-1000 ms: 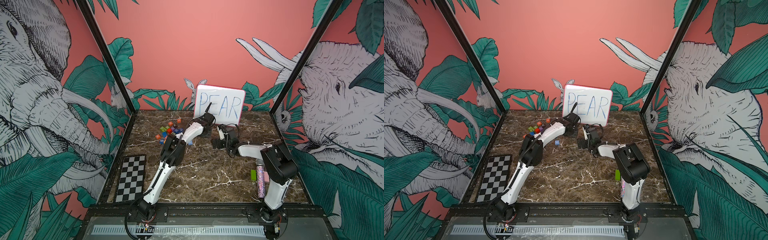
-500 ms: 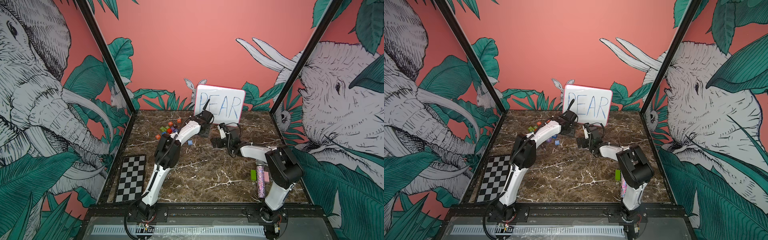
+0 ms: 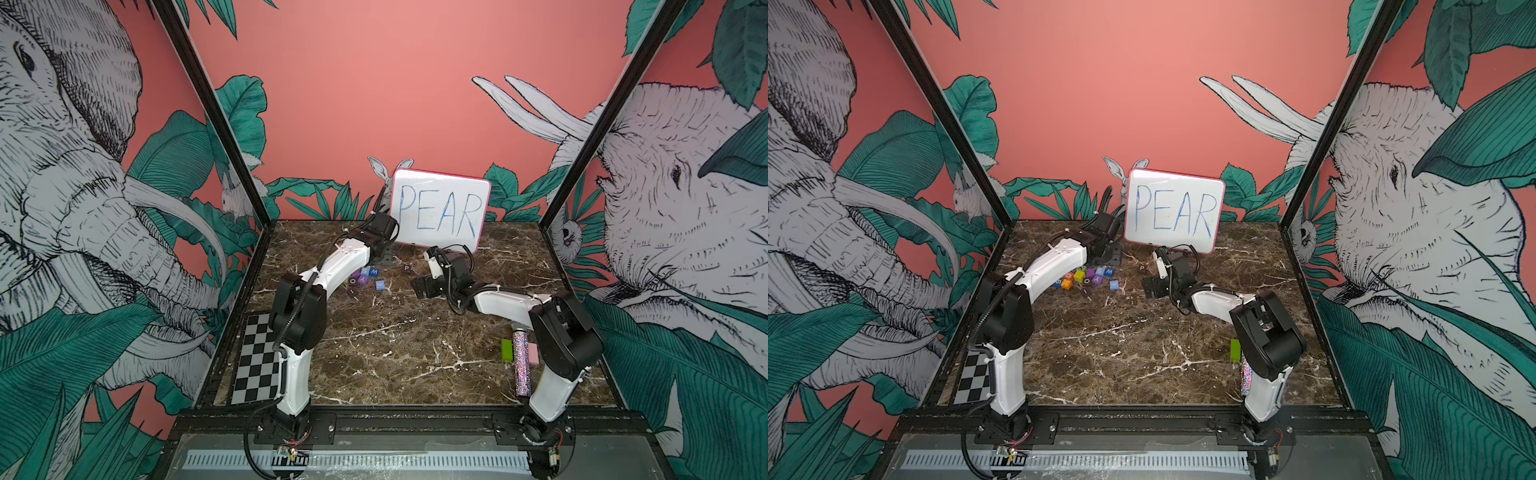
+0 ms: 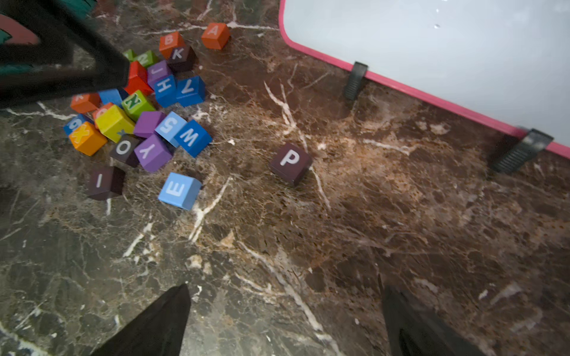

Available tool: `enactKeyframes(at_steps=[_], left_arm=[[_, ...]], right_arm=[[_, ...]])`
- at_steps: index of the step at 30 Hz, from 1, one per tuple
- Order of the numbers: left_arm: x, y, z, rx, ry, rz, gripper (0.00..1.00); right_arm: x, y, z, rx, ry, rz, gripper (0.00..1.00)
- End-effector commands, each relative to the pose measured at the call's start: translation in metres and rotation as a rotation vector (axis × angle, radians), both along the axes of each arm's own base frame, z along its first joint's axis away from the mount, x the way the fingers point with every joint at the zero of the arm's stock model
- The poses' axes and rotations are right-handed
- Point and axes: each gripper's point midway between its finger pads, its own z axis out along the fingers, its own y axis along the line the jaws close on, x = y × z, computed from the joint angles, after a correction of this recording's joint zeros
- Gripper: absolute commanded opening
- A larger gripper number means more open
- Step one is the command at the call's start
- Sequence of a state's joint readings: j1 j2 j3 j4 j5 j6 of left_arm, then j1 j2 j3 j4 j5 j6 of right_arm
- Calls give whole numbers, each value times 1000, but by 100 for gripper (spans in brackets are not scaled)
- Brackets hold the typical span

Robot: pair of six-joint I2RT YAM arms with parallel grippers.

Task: Spell the uppercase word “pear” with letter blocks
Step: Adjust the letter block at the center of the board.

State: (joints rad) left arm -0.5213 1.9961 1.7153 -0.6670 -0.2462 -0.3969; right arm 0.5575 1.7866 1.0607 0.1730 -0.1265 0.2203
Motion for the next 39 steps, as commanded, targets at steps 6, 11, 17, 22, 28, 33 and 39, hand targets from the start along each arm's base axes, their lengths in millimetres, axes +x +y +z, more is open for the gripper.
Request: enactKeyframes(at_steps=[6,11,17,22,28,33,39], left_arm=[[-7,38,9,-12,-7,86,63],[-6,48,8,-14,3,104,62],[-10,61,8,-3,23,123,61],[-16,76,8,-4,34,135,65],[-29,97,1,-5,63,163,64],[-42,106,-5,-19,72,166,64],[-49,112,-6,-40,82,174,64]], right_arm=[[2,15,16,-27,-28,62,99],[3,20,16,-61,-33,95,99],[1,23,14,-89,-33,126,99],[0,22,10,-110,-24,137,99],[-3,26,7,-105,-7,151,99],[-6,26,5,-101,7,153,99],[-3,28,8,-103,-1,150,99]])
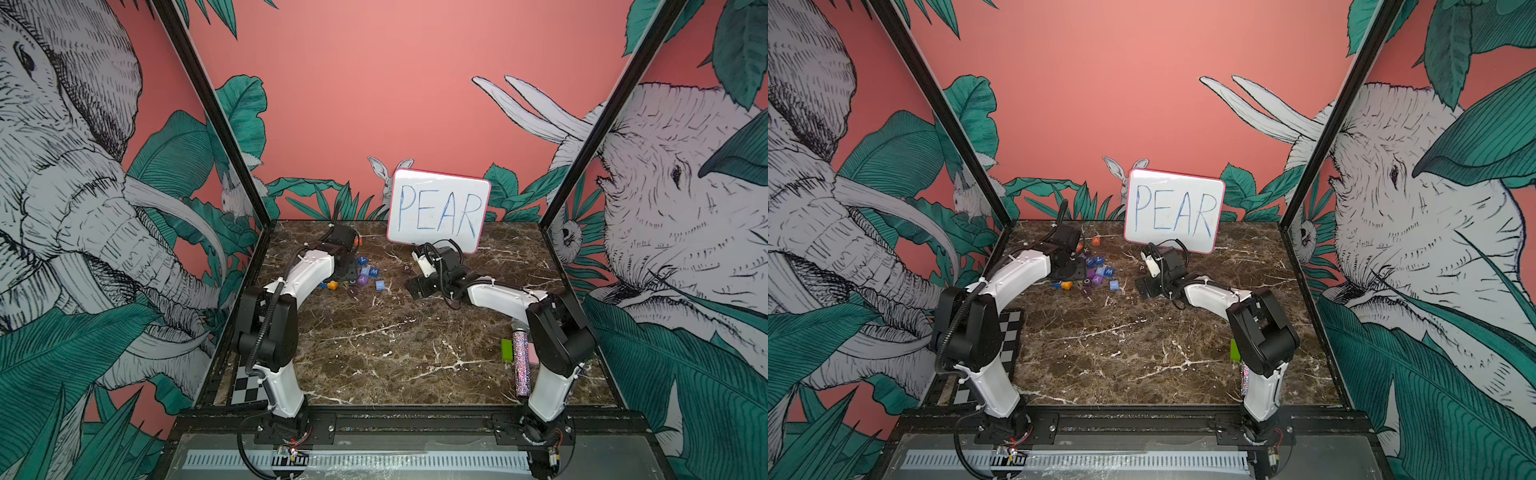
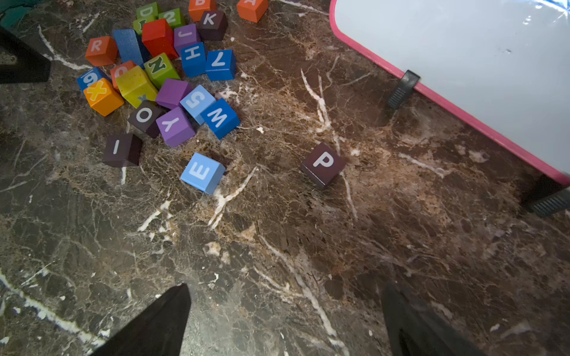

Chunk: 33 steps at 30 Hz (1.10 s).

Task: Spell the uppercase word “pear” with letter blocks
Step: Adjust the letter block at the center of the board.

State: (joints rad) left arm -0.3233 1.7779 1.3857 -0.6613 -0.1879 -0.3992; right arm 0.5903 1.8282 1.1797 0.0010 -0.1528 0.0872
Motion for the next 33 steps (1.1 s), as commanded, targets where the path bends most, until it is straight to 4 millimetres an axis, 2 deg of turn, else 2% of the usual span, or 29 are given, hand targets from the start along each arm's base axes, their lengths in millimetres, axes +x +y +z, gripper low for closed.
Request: enactKeyframes(at_steps=[1,8,9,14,25,33], left_arm=[[-4,3,18,-38,-39,6,64],[8,3,27,-68,-61,8,64],[11,4,29,-67,-63,12,64],[26,5,35,-83,-79,24,63],[64,6,28,-96,-73,51,61],[91,12,21,-96,-61,65,60]], right_arm=[[7,10,12,16,-25,13,99],[22,18,19,7,-54,24,99],[30,23,31,15,-82,27,99],[44,30,37,-14,-118,48,99],[56,45,23,-54,-118,124,99],[60,44,5,-100,-103,146,99]])
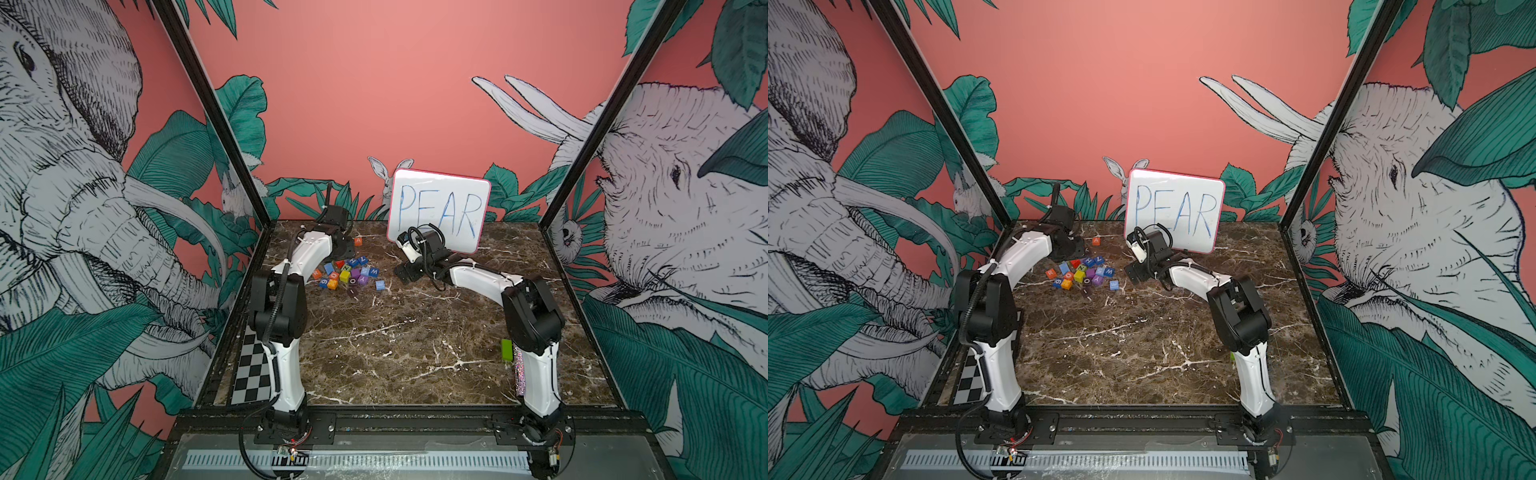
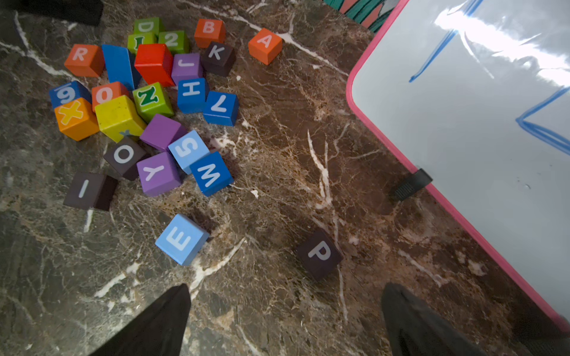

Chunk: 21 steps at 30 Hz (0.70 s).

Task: Spell the uppercase word “pear” with letter blocks
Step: Adjust the letter block at the center of the board.

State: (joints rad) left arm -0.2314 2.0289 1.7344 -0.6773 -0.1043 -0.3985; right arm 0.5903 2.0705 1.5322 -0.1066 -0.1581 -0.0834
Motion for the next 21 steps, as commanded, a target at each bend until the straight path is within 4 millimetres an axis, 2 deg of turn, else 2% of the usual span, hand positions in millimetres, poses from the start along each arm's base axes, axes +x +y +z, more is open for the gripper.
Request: enactKeyframes(at_steps=[1,11,17,21], left_arm=[[9,8,9,-3,0,16,60],[50,15,-6,13,10,30,58],[56,19,-18,15,25,27,58],[58,14,-31,-7,52,2,56]], right_arm=[[5,4,0,-13,-14,25,99],[15,2,-10,-1,2,13,99],[14,1,-17,6,17,12,99],[14,0,-21,10,22,9,99]])
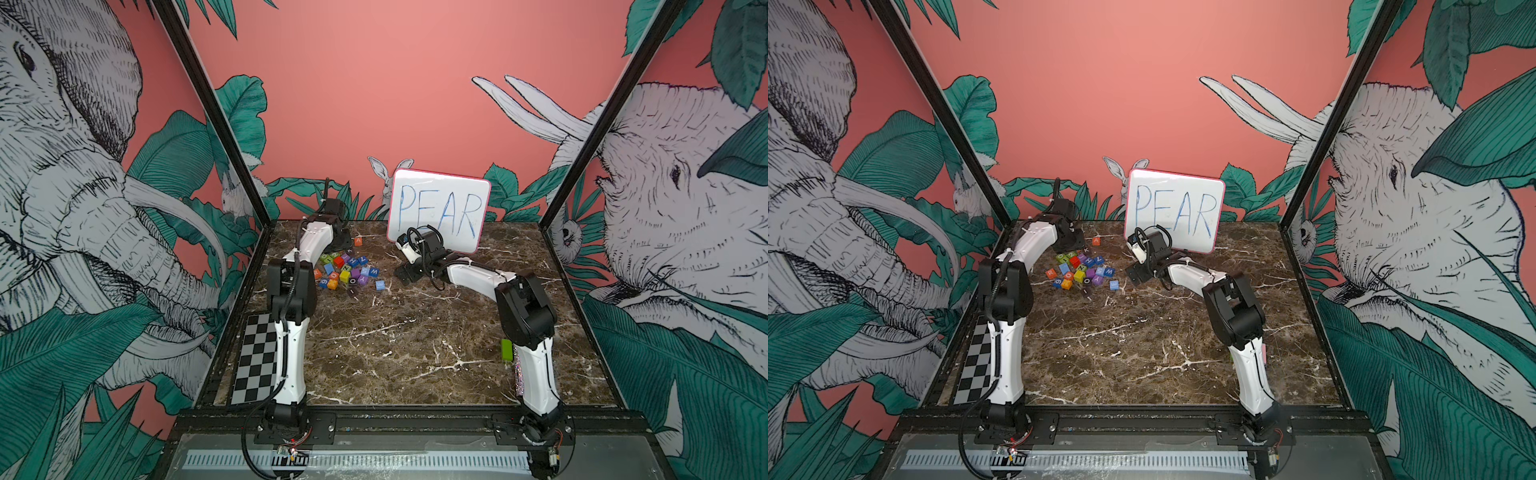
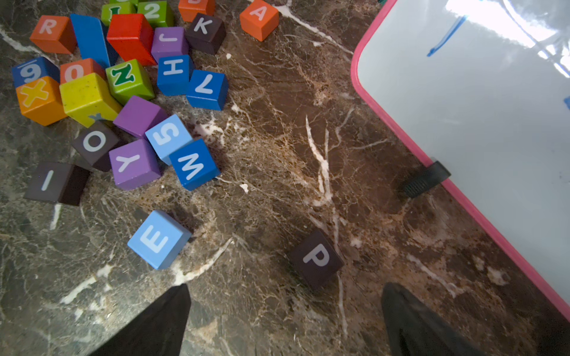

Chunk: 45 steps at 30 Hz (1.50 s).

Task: Spell the uppercase word “pear” with letter blocks
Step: Adjust the letter block at the center of the board.

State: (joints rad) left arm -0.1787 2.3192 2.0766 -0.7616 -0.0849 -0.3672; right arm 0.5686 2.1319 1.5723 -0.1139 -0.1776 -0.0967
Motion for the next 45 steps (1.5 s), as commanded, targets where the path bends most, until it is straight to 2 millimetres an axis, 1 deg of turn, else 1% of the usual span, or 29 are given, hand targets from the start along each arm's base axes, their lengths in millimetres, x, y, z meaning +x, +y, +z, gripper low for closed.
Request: enactKeyframes(at_steps=[1,8,15,22,27,32,40,42,45], left_arm=[[-1,-1,0,-20,22,-18,56],[-1,-10,-14,-59,52,-49,53],[-12,-12,-26,-63,100,-64,52],[-24,-12,-29,-69,116,-68,51],[-32,-18,-29,-100,127,-73,51],[-37,-23,-21,-111,119,-80,51],[-44,-42,-6,-123,100,-118,51],[-44,-42,0,-119,88,-118,51],[-39,-34,14,-82,53,-108,52]], right_arm=[[3,3,-2,23,-1,8,99],[5,1,-1,36,2,2,99],[5,1,2,48,2,2,99],[3,1,2,55,10,1,99],[2,1,4,61,10,2,99],[2,1,5,65,10,1,99],[1,1,6,72,11,-1,99],[1,1,7,72,11,-1,99],[1,2,8,77,12,0,99]])
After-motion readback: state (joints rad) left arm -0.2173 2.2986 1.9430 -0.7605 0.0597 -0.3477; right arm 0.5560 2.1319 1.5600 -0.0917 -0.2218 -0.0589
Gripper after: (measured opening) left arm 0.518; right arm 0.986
